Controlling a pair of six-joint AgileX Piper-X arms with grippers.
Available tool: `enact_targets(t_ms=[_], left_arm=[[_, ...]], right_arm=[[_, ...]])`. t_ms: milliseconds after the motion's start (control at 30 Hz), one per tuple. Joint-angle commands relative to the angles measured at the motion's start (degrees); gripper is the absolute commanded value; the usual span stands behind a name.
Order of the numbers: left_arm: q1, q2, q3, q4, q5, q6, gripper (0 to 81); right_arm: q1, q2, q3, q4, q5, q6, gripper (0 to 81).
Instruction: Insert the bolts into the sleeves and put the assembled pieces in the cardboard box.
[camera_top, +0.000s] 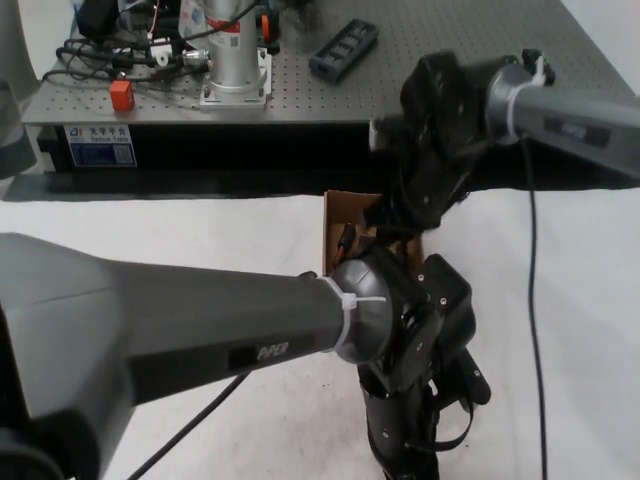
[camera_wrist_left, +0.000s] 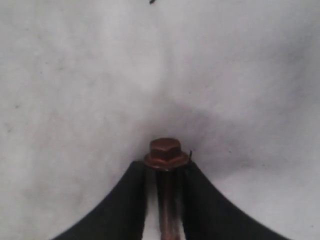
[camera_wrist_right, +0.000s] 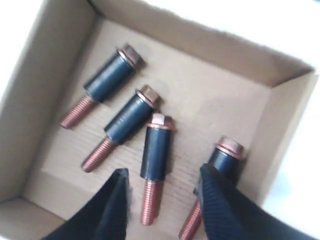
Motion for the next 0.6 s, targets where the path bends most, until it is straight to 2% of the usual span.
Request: enact_targets(t_ms=[0, 100, 133, 200, 300, 367, 467, 567], left_arm=[[-0.3, 0.8, -0.4, 2.9, -0.3, 0.2, 22.8], [-0.3, 0.8, -0.4, 4.0, -0.3, -1.7, 39.6], [-0.3, 0.8, -0.4, 4.2, -0.3, -2.0, 42.1], [-0.3, 0.8, -0.4, 4.2, -0.5, -1.9, 35.7], [-0.3, 0.8, -0.4, 2.8, -0.3, -1.8, 12.8], [-0.3, 0.8, -0.4, 2.3, -0.3, -1.8, 1.2], [-0.3, 0.8, -0.4, 2.4, -1.1, -2.9, 0.1], [-0.1, -1.2, -0.3, 2.5, -5.5, -5.9, 0.7]], right_arm=[[-0.7, -3.9, -0.8, -0.1, -0.3, -0.9, 32.2], [-0.9, -7.3, -0.8, 0.2, -0.3, -0.9, 32.2], [-0.9, -8.4, -0.8, 0.5, -0.3, -0.9, 32.2], [-0.9, -10.4, -0.8, 1.2, -0.4, -0.9, 32.2], [-0.9, -12.7, -0.7, 2.3, -0.9, -0.7, 32.2], [-0.9, -14.6, 0.7, 2.4, -2.6, -0.7, 32.2], [-0.9, -18.4, 4.4, 2.4, -3.1, -0.7, 32.2], [-0.9, -22.3, 9.9, 4.2, -3.1, -0.7, 32.2]])
